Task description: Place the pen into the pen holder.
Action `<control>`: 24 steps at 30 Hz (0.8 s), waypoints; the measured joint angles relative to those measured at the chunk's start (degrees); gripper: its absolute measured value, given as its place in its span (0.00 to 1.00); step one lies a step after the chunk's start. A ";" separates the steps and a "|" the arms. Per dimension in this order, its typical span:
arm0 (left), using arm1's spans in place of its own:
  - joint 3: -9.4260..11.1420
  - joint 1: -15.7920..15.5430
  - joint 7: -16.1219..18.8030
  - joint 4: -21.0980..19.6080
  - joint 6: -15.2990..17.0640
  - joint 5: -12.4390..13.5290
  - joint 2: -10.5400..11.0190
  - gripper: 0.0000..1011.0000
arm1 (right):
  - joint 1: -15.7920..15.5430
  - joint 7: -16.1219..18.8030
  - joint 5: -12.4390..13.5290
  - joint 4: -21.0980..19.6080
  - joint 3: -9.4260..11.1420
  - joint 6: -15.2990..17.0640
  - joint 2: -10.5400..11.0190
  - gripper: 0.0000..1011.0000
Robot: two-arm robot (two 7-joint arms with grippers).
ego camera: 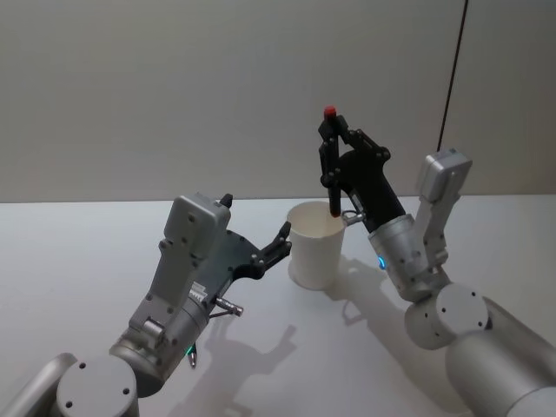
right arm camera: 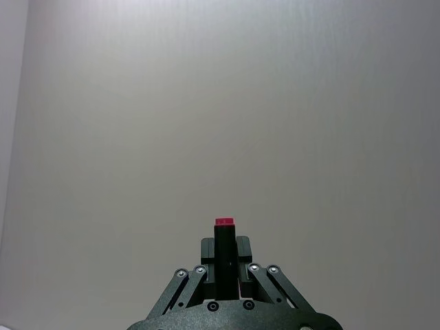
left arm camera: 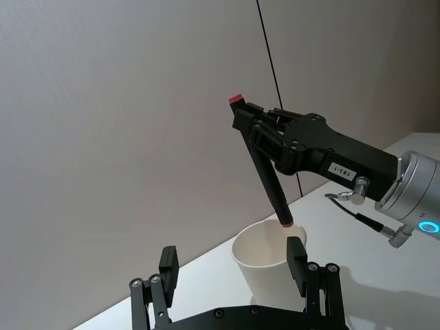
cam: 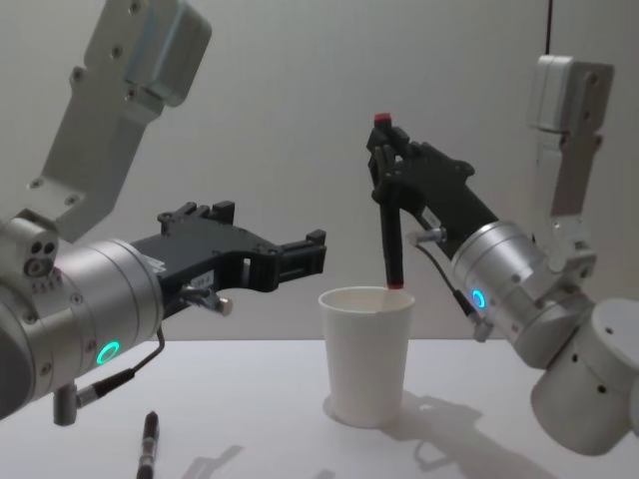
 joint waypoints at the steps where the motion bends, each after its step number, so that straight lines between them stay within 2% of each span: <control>1: 0.00 0.00 0.00 0.00 0.00 0.00 0.00 0.99 | 0.19 0.07 0.03 0.40 0.00 -0.15 -0.09 0.17; 13: 0.00 0.00 0.00 0.00 0.00 0.00 0.00 0.99 | 2.85 0.84 0.11 6.49 0.25 -2.01 -1.18 0.17; 24: 0.00 0.00 0.00 0.00 0.00 0.00 0.00 0.99 | 4.41 1.17 -0.40 10.36 0.55 -2.92 -1.76 0.17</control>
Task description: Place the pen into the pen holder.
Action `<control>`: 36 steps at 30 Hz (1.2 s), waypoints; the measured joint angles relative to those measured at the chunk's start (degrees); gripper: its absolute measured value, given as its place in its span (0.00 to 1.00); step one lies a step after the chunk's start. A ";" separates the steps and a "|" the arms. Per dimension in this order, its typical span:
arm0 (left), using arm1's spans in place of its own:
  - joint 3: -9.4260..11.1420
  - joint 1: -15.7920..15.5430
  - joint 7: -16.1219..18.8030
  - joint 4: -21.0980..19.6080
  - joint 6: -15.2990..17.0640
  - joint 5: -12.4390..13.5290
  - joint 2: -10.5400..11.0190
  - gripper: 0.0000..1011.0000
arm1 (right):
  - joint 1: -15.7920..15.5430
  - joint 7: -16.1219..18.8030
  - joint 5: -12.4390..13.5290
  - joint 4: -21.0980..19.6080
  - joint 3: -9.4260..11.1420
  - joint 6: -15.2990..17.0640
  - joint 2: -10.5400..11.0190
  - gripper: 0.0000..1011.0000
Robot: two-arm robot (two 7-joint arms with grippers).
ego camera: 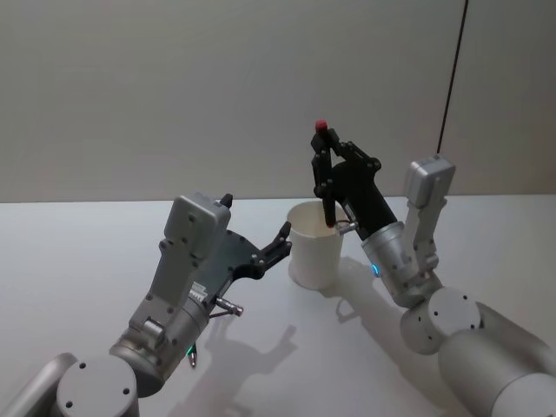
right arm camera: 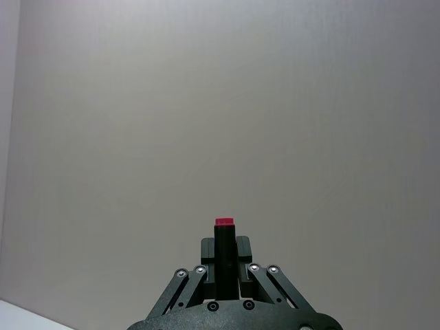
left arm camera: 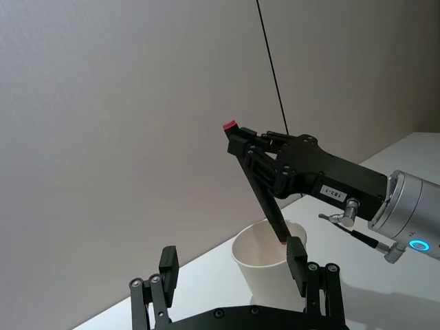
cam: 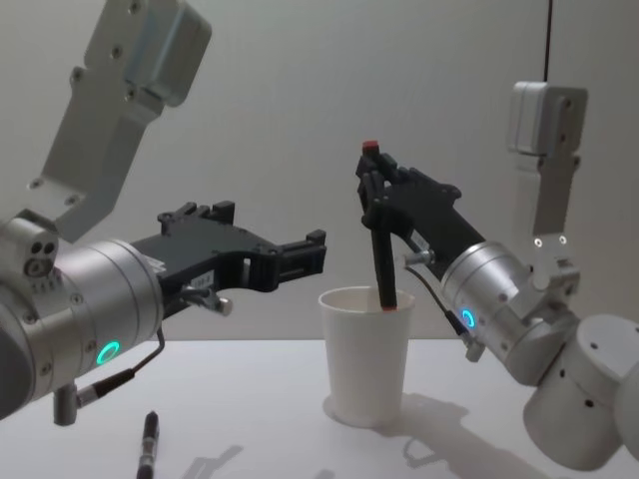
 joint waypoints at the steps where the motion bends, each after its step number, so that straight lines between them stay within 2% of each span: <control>1: 0.00 0.00 0.00 0.00 0.00 0.00 0.00 0.99 | 0.17 0.03 -0.13 0.42 0.05 -0.05 -0.07 0.17; 5: 0.00 0.00 0.00 0.00 0.00 0.00 0.00 0.99 | 0.41 0.05 -0.43 1.13 0.13 -0.12 -0.15 0.17; 7: 0.00 0.00 0.00 0.00 0.00 0.00 0.00 0.99 | 0.49 0.05 -0.64 1.49 0.16 -0.12 -0.20 0.20; 11: 0.00 0.00 0.00 0.00 0.00 0.00 0.00 0.99 | 0.50 0.02 -0.92 1.71 0.18 -0.12 -0.23 0.30; 14: 0.00 0.00 0.00 0.00 0.00 0.00 0.00 0.99 | 0.38 -0.15 -1.29 1.71 0.23 -0.04 -0.23 0.42; 16: 0.00 0.00 0.00 0.00 0.00 0.00 0.00 0.99 | 0.18 -0.35 -1.56 1.47 0.26 0.11 -0.17 0.44; 18: 0.00 0.00 0.00 0.00 0.00 0.00 0.00 0.99 | 0.00 -0.48 -1.71 1.16 0.28 0.22 -0.12 0.56; 23: 0.00 0.00 0.00 0.00 0.00 0.00 0.00 0.99 | -0.90 -1.05 -2.43 -0.47 0.30 0.96 0.13 0.70; 26: 0.00 0.00 0.00 0.00 0.00 0.00 0.00 0.99 | -1.95 -1.61 -3.02 -2.57 0.32 1.77 0.47 0.81; 27: 0.00 0.00 0.00 0.00 0.00 0.00 0.00 0.99 | -2.27 -1.77 -3.19 -3.20 0.33 2.04 0.58 0.81; 33: 0.00 0.00 0.00 0.00 0.00 0.00 0.00 0.99 | -6.71 -3.36 -4.89 -12.22 0.54 6.34 2.13 0.99; 36: 0.00 0.00 0.00 0.00 0.00 0.00 0.00 0.99 | -8.84 -3.95 -5.47 -16.64 0.74 8.97 2.94 0.99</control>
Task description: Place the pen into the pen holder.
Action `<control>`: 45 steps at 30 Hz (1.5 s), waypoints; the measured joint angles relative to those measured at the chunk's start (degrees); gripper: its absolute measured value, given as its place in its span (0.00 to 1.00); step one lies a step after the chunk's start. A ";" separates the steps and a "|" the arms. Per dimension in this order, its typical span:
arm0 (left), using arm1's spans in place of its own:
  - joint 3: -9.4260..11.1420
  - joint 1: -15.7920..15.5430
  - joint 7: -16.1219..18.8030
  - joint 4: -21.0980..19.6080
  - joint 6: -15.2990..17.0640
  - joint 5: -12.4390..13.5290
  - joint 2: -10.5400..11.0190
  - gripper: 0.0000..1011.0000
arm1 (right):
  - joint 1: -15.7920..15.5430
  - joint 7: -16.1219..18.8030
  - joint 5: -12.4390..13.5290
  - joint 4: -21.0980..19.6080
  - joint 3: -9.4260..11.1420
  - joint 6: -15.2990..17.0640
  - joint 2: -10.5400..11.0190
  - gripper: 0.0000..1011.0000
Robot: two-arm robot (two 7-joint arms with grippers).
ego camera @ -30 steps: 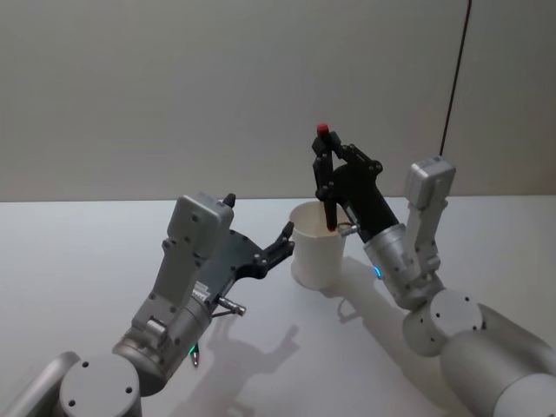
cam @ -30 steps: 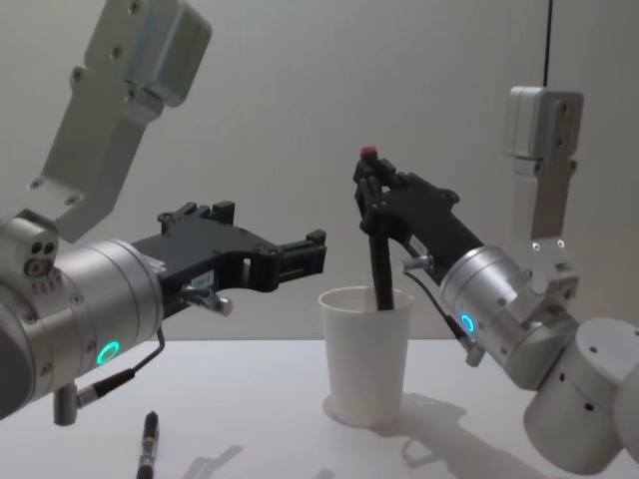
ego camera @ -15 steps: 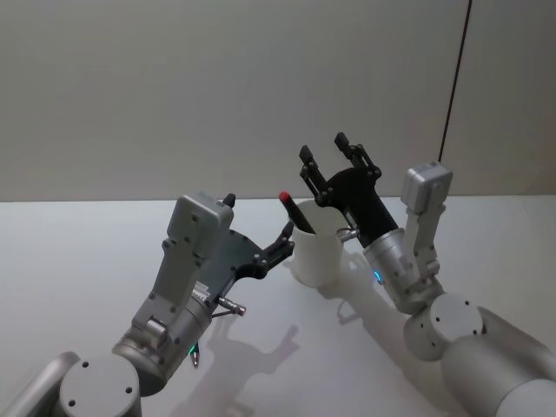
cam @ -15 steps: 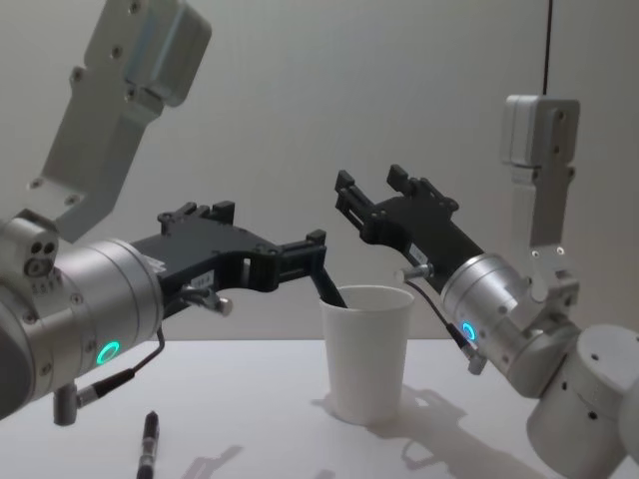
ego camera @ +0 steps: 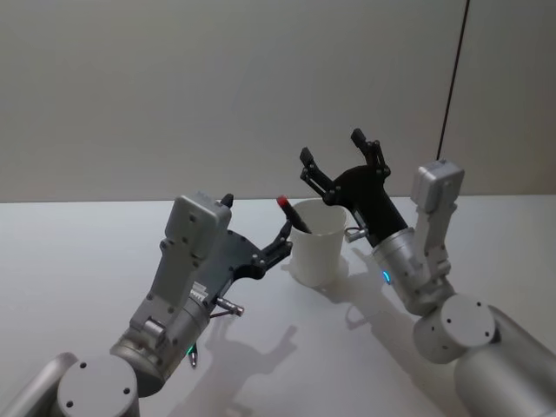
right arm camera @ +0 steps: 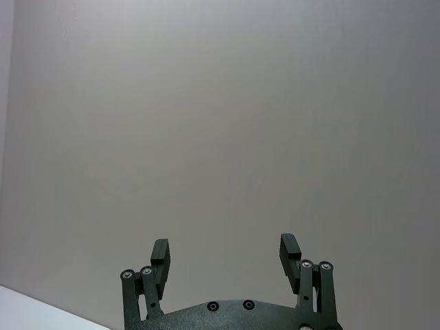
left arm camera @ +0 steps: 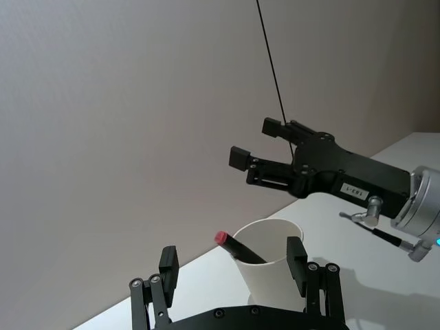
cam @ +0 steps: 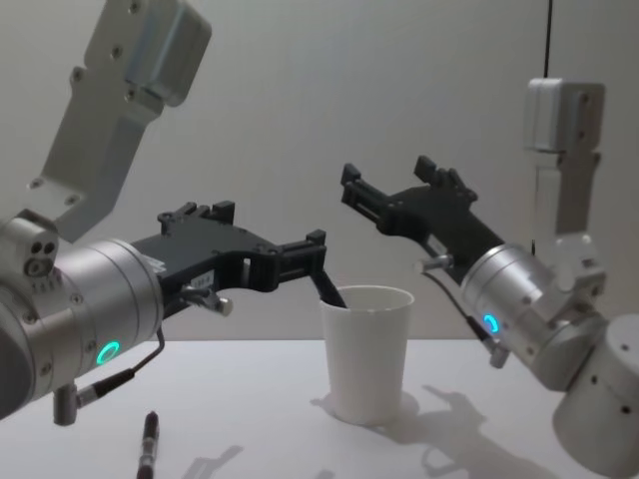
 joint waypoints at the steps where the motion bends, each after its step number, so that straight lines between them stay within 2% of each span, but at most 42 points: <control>1: 0.00 0.00 0.00 0.00 0.00 0.00 0.00 0.99 | 0.00 0.00 0.00 0.00 0.00 0.00 0.00 0.99; 3: 0.00 0.00 0.00 0.00 0.00 0.00 0.00 0.99 | -2.45 -0.39 -0.28 -4.75 0.39 2.82 1.01 0.99; 9: 0.00 0.00 0.00 0.00 0.00 0.00 0.00 0.99 | -6.20 -0.68 -0.30 -12.45 1.32 7.82 2.76 0.99; 10: 0.00 0.00 0.00 0.00 0.00 0.00 0.00 0.99 | -7.17 -0.68 -0.13 -14.80 1.59 9.13 3.24 0.99; 20: 0.00 0.00 0.00 0.00 0.00 0.00 0.00 0.99 | -13.99 -0.53 1.47 -27.85 3.79 17.16 6.85 0.99; 22: 0.00 0.00 0.00 0.00 0.00 0.00 0.00 0.99 | -14.96 -0.56 1.52 -29.24 4.08 18.06 7.34 0.99; 26: 0.00 0.00 0.00 0.00 0.00 0.00 0.00 0.99 | -17.98 -1.04 1.45 -34.79 4.87 21.10 8.85 0.99; 27: 0.00 0.00 0.00 0.00 0.00 0.00 0.00 0.99 | -17.98 -1.04 1.45 -34.79 4.87 21.10 8.85 0.99; 29: 0.00 0.00 0.00 0.00 0.00 0.00 0.00 0.99 | -19.97 -1.37 1.30 -38.07 5.36 22.91 9.85 0.99; 45: 0.00 0.00 0.00 0.00 0.00 0.00 0.00 0.99 | -28.76 -3.82 1.48 -50.94 7.50 32.35 14.12 0.99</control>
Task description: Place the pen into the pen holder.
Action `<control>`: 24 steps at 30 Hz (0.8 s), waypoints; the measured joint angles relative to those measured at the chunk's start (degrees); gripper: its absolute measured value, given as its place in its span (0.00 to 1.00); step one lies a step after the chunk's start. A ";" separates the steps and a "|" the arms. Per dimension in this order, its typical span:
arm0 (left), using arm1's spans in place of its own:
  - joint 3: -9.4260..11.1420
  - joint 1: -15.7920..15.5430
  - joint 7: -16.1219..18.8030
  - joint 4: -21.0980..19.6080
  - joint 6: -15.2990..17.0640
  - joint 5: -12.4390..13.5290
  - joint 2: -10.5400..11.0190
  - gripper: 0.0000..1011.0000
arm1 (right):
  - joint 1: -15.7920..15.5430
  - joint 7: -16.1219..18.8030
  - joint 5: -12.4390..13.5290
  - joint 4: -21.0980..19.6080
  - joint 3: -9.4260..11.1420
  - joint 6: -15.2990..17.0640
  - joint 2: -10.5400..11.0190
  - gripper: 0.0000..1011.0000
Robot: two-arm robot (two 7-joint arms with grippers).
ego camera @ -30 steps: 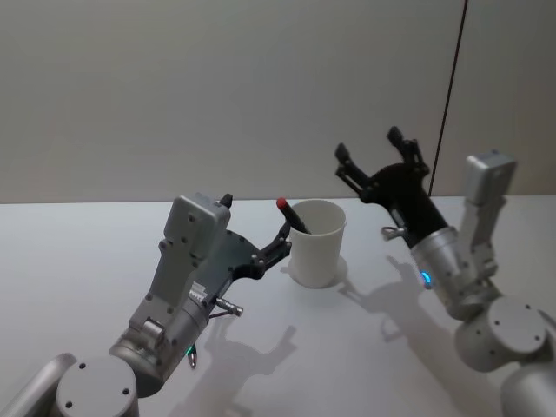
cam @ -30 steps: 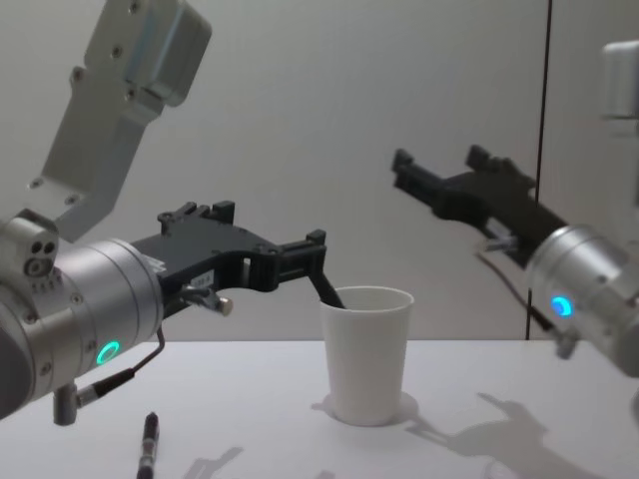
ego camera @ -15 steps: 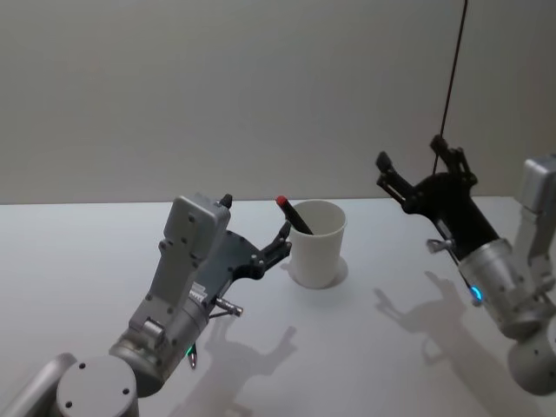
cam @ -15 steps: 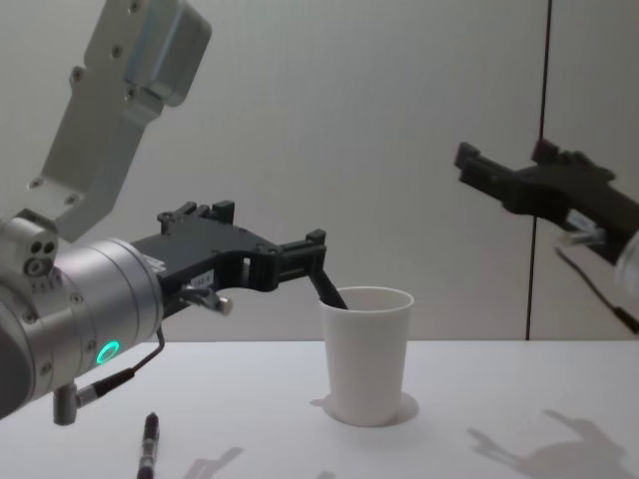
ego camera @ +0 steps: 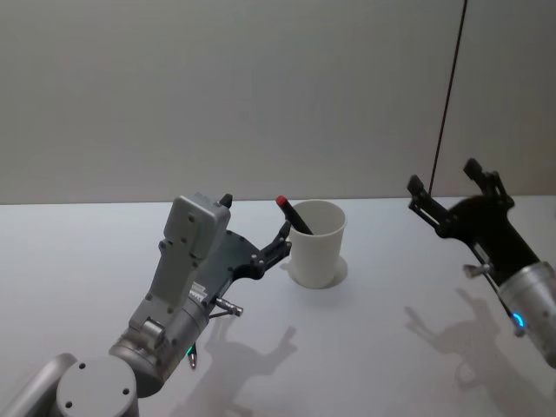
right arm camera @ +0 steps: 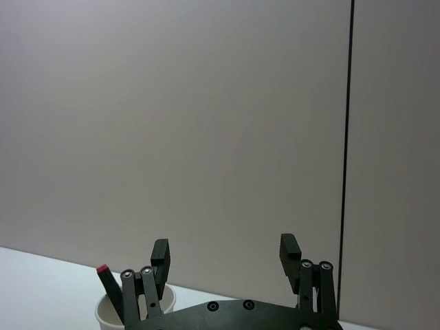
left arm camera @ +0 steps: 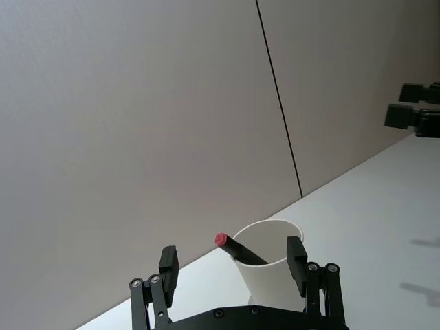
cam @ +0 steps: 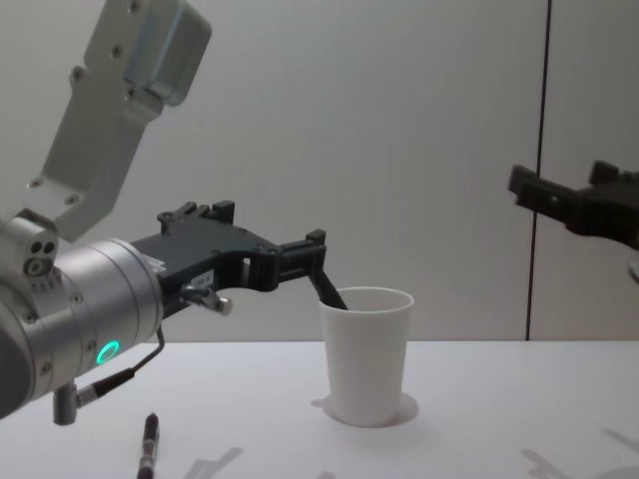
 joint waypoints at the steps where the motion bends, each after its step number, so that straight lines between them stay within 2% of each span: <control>1: 0.00 0.00 0.00 0.00 0.00 0.00 0.00 0.99 | -0.40 -0.11 0.02 -0.50 0.09 0.26 0.18 0.99; 13: 0.00 0.00 0.00 0.00 0.00 0.00 0.00 0.99 | -6.66 -3.45 0.36 -8.17 1.76 6.82 3.19 0.99; 24: 0.00 0.00 0.00 0.00 0.00 0.00 0.00 0.99 | -9.52 -5.74 0.66 -11.99 2.85 13.36 4.95 0.99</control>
